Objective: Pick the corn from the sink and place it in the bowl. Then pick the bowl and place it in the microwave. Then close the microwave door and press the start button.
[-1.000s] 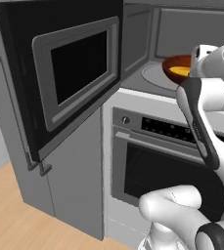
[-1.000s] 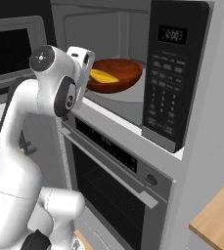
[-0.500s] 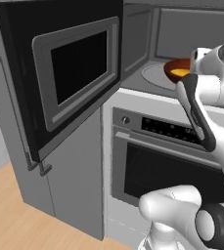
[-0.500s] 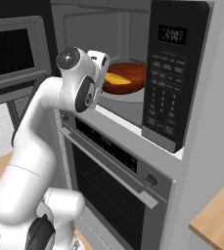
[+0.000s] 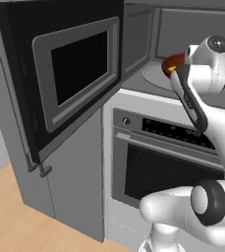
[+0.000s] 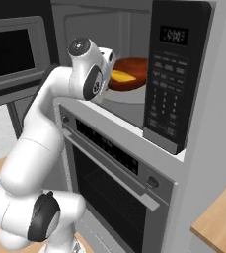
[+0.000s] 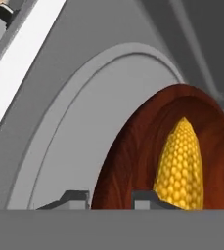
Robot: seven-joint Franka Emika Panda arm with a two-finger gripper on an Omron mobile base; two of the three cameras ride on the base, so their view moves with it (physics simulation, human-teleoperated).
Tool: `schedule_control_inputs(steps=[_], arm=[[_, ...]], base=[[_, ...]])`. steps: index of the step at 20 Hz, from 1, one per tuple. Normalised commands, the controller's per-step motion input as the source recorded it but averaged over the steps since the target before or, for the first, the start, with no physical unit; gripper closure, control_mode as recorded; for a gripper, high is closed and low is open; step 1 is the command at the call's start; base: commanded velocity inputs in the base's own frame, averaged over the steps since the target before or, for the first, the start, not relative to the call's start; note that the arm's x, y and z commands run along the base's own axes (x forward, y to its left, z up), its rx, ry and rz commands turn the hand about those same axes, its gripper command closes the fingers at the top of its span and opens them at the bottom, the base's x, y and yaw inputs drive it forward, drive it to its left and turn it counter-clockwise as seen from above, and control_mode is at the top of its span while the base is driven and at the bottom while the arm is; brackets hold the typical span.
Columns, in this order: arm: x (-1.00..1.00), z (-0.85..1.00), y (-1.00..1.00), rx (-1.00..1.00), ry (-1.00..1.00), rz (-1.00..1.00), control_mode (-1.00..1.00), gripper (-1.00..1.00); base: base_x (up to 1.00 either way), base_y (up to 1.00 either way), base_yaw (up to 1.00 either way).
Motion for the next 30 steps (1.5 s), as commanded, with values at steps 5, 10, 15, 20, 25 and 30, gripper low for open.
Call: schedule_control_inputs(steps=[5, 10, 15, 20, 25, 30], arm=[[0.07, -0.21, 0.00, 0.00, -0.07, 0.00, -1.00, -1.00], [-0.14, -0.02, 0.27, 0.00, -0.30, 0.00, -1.00, -1.00], [-0.69, 0.15, 0.37, 0.00, -0.22, -0.01, -1.00, -1.00], [-0.99, 0.96, 0.26, 0.02, 0.05, 0.00, -1.00, -1.00], [-1.00, 0.64, 0.38, 0.00, 0.13, 0.00, -1.00, -1.00], [-1.00, -0.06, 0.68, 0.00, -0.11, 0.00, -1.00, -1.00]], base=[[0.00, 0.00, 0.00], [0.00, 0.00, 0.00], [0.00, 0.00, 0.00], [0.00, 0.00, 0.00], [0.00, 0.00, 0.00], [0.00, 0.00, 0.00]])
